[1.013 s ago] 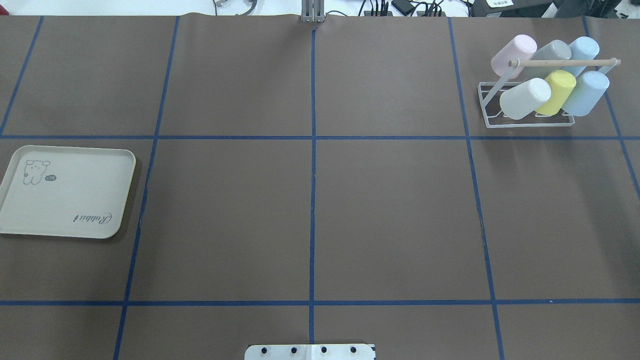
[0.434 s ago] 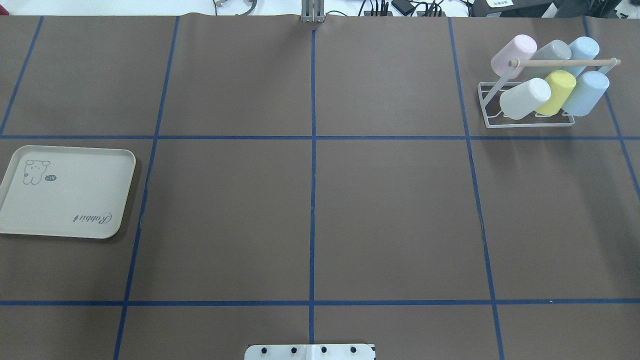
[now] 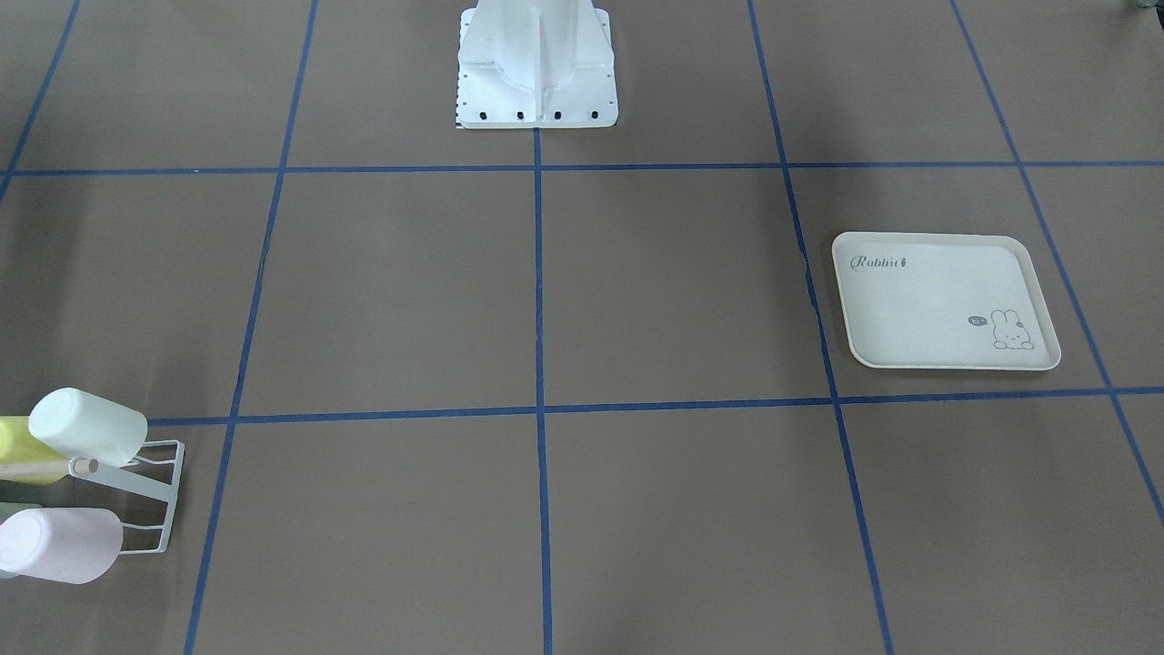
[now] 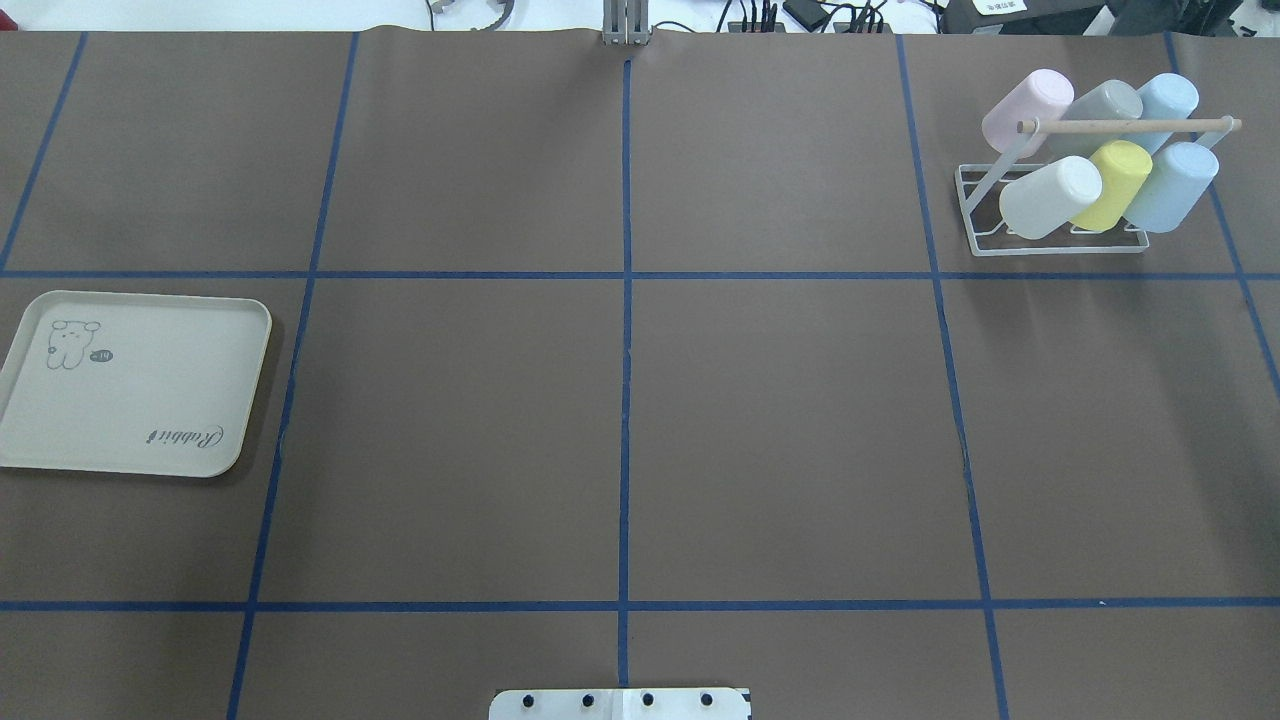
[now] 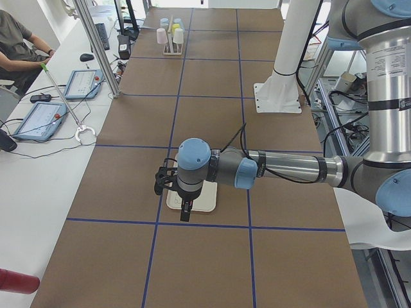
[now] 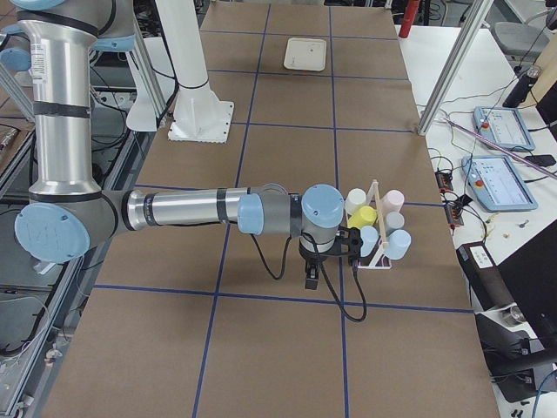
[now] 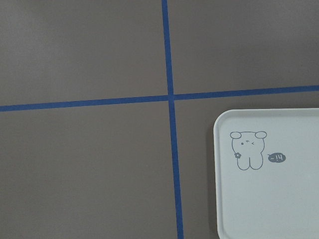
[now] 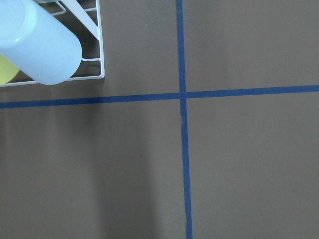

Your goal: Transfer IKEA cup to right arm and place on rack

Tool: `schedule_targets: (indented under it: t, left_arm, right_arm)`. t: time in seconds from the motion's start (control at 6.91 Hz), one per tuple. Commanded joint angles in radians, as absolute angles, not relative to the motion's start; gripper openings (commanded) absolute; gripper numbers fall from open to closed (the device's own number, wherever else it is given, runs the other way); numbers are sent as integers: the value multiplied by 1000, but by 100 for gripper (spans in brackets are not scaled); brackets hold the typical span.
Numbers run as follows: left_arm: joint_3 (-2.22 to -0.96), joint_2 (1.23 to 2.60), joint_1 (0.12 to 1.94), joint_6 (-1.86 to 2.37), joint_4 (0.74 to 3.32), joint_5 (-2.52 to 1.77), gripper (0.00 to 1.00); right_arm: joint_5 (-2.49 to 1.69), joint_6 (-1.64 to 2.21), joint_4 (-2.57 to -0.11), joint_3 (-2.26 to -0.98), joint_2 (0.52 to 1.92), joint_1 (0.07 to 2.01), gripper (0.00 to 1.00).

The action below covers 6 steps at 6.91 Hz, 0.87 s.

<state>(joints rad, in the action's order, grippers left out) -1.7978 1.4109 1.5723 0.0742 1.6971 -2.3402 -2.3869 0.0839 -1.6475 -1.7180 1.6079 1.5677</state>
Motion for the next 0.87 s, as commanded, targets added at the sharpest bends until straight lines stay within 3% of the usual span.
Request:
schedule_targets:
  t: [0.0,0.72]
  left_arm:
    - [-1798,1405,1574,75,1697,-2341,100]
    - [-1789,1405,1572,75,1697,-2341,100]
  right_arm:
    - [-2387,84,-1649,-1718,1608,1568,100]
    - [-2387,84,-1648,-1718,1605,1568,100]
